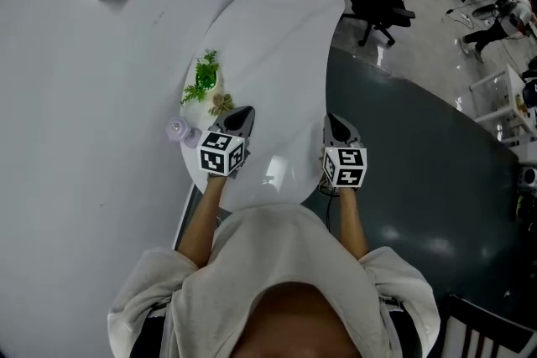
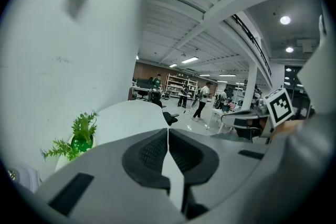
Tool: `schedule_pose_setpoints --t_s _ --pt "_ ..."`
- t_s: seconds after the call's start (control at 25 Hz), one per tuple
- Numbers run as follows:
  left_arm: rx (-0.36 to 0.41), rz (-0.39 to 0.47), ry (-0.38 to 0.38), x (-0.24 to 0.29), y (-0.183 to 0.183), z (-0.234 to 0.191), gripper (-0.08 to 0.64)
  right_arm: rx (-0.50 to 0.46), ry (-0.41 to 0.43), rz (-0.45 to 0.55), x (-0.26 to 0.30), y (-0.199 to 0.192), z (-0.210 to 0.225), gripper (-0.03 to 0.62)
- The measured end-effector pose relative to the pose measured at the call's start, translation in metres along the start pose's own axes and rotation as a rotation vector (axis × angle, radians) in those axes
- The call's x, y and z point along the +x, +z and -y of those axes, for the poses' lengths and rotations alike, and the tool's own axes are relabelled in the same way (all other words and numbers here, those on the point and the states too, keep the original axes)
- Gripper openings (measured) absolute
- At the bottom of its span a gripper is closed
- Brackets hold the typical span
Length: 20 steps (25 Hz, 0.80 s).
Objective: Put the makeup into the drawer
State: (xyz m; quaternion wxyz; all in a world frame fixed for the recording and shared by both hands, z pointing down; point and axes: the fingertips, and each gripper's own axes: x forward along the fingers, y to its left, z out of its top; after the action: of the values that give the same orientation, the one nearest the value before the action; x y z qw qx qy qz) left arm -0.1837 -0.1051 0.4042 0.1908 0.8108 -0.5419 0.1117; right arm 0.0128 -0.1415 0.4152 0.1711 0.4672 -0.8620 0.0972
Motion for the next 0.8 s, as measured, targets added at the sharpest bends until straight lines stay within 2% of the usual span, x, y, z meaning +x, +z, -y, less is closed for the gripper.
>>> schedule_pose_setpoints --t_s 0.32,0.8 --pt "0.001 0.027 0.022 -0.008 0.011 -0.01 0.014 -0.028 0.021 -0.001 0.005 0.005 -0.012 -0.003" --pt "0.019 0.009 0.011 -0.007 0.008 -0.008 0.014 -0.042 0.024 -0.022 0.004 -0.003 -0.016 -0.003"
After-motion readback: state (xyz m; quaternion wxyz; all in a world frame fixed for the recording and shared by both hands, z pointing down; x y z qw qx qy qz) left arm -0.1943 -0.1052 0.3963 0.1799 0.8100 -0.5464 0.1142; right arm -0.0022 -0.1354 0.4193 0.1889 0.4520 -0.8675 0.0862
